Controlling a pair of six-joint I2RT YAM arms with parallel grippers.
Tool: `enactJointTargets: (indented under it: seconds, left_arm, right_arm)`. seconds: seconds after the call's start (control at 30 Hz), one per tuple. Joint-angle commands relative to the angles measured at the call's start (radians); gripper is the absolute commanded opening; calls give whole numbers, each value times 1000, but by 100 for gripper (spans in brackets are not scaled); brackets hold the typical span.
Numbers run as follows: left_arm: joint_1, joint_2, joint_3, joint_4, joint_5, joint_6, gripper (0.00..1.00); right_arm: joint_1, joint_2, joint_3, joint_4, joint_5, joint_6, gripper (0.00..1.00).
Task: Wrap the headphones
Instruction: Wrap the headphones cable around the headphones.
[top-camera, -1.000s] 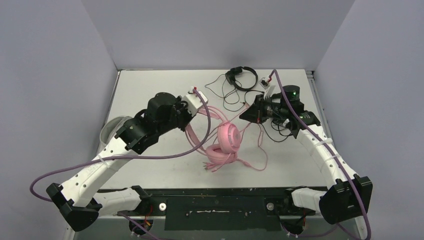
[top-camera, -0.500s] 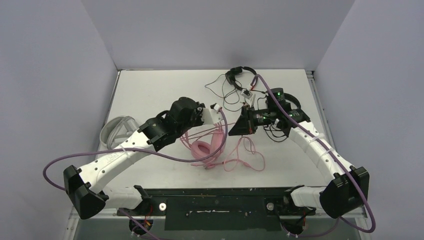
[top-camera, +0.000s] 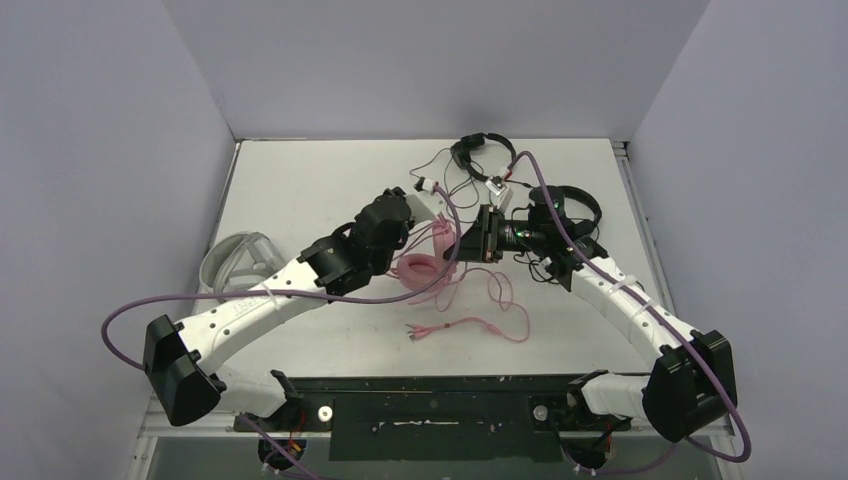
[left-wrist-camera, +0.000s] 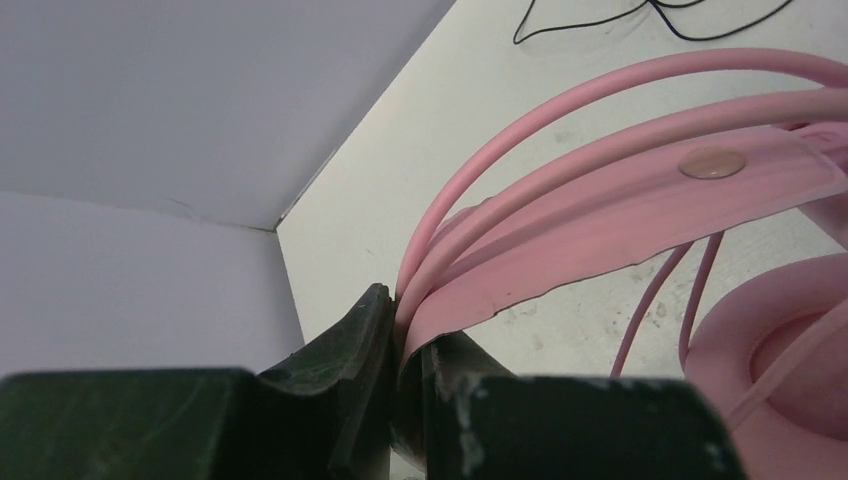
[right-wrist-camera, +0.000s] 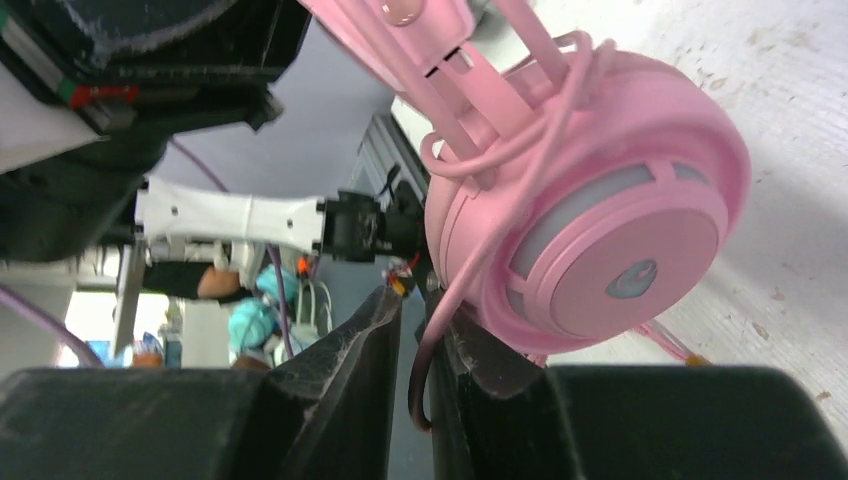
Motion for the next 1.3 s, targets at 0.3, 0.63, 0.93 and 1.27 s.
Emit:
enactJointTargets:
  seconds: [0.3, 0.63, 0.93, 1.27]
  left_arm:
    - [-20, 61, 113, 91, -433, -559, 0]
    - [-19, 43, 168, 18, -388, -749, 0]
    - [18, -6, 228, -70, -305, -888, 0]
    - [92, -17, 360, -217, -203, -988, 0]
  right_arm:
    - [80, -59, -6, 217, 252, 143, 26]
    - [205, -51, 38, 76, 437, 0, 39]
    - [308, -61, 60, 48, 554, -118, 58]
    - [422, -120, -27, 146, 654, -269, 69]
